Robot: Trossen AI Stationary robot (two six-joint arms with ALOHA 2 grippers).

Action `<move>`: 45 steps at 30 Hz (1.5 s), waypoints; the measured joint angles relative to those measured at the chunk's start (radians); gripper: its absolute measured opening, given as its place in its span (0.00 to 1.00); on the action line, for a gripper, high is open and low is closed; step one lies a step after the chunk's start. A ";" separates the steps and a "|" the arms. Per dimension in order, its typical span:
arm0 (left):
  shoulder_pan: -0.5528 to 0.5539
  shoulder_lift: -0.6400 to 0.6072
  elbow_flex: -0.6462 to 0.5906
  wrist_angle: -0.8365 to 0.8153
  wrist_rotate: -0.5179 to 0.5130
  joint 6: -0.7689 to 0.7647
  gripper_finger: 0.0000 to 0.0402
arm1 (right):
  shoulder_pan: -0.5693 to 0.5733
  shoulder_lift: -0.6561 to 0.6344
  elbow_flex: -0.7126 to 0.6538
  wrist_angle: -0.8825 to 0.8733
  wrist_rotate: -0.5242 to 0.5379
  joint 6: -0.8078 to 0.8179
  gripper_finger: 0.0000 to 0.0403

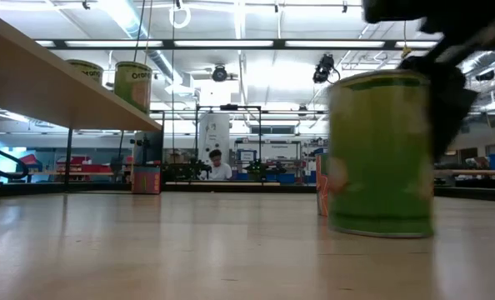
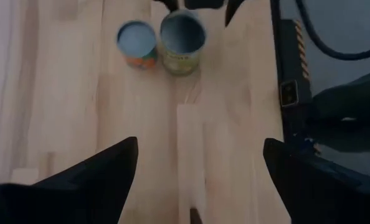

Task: Pick and place cans onto a shelf
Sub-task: Put the left canned pears on the shelf

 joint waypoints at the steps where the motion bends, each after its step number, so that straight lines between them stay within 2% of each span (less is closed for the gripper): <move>1: -0.001 -0.003 0.000 0.006 -0.003 0.001 0.88 | -0.009 -0.001 0.000 0.012 0.016 -0.001 0.93; 9: -0.013 -0.012 0.001 -0.002 -0.020 0.026 0.88 | -0.087 -0.008 0.000 0.103 0.054 -0.045 0.93; 22: -0.010 -0.012 0.000 -0.005 -0.025 0.028 0.88 | -0.212 -0.008 0.000 0.200 0.186 -0.131 0.93; 26: -0.004 -0.012 0.000 0.001 -0.027 0.028 0.88 | -0.250 -0.008 0.000 0.260 0.188 -0.165 0.93; 30: -0.001 -0.016 0.000 0.002 -0.047 0.021 0.88 | -0.273 -0.026 0.007 0.263 0.141 -0.177 0.93; 37: 0.041 -0.040 0.001 -0.007 -0.069 0.021 0.88 | -0.263 -0.169 0.017 0.162 0.099 -0.138 0.93; 40: 0.064 -0.045 0.001 -0.007 -0.085 0.040 0.88 | -0.239 -0.264 0.017 0.068 0.144 -0.100 0.93; 43: 0.076 -0.041 -0.011 0.018 -0.095 0.130 0.88 | -0.206 -0.358 0.017 -0.021 0.197 -0.055 0.93; 45: 0.082 -0.036 -0.043 0.074 -0.063 0.195 0.88 | -0.182 -0.419 0.017 -0.073 0.228 -0.018 0.93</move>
